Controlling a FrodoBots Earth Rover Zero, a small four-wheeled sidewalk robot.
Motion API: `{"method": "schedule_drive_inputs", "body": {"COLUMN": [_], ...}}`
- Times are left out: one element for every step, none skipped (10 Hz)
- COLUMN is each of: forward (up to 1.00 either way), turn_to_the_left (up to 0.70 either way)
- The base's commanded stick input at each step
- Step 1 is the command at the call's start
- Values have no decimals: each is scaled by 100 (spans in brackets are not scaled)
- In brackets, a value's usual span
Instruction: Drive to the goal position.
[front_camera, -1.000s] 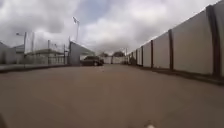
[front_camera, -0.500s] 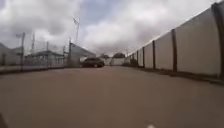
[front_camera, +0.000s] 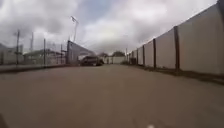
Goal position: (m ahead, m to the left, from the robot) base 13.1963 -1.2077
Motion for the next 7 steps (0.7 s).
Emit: {"method": "schedule_drive_inputs", "body": {"forward": [70,70,70,70,70,70,70], "turn_to_the_left": [0,0,0,0,0,0,0]}}
